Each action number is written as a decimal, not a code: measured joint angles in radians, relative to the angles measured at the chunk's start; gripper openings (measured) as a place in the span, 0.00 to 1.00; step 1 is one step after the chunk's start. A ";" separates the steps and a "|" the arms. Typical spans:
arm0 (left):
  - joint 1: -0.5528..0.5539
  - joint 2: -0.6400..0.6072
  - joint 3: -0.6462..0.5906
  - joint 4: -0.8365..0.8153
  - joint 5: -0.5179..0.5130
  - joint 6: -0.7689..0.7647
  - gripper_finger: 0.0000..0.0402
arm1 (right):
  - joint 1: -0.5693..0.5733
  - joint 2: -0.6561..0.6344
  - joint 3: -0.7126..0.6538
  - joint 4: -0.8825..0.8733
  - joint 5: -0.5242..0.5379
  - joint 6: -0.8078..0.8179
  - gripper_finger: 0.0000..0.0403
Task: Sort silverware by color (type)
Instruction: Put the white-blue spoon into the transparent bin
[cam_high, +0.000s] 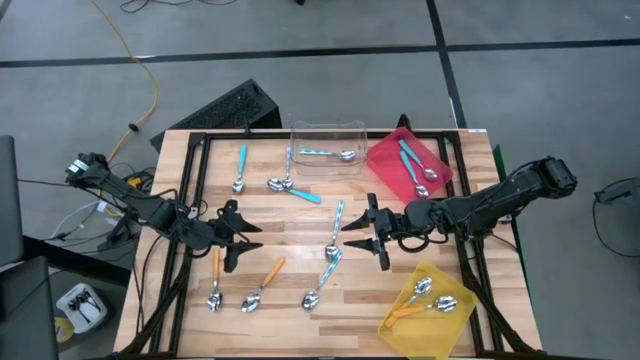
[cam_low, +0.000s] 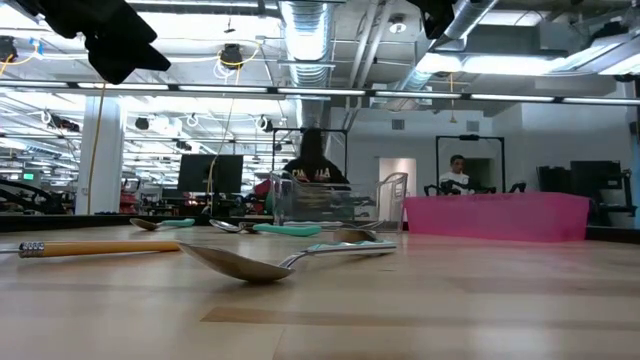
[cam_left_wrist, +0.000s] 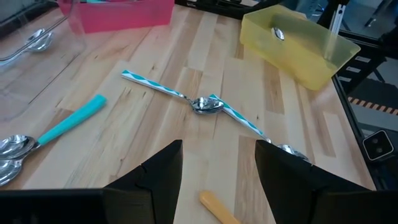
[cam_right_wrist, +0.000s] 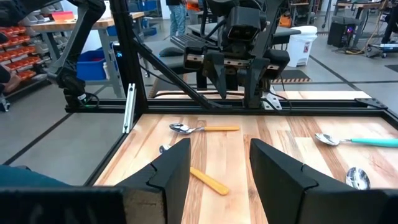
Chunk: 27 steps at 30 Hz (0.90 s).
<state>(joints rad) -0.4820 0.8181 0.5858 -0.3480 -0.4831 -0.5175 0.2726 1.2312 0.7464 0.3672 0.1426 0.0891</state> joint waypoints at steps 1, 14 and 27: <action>0.000 0.000 0.000 0.000 0.000 0.000 0.46 | 0.000 0.000 0.000 0.000 0.000 0.000 0.47; 0.000 0.000 0.000 -0.004 0.008 -0.018 0.46 | 0.001 0.000 0.000 -0.001 0.000 0.016 0.47; -0.006 0.018 0.000 -0.086 -0.016 -0.108 0.46 | 0.002 0.000 0.000 -0.026 -0.006 0.019 0.47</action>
<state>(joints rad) -0.4877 0.8361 0.5854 -0.4340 -0.4992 -0.6250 0.2749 1.2310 0.7464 0.3410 0.1368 0.1085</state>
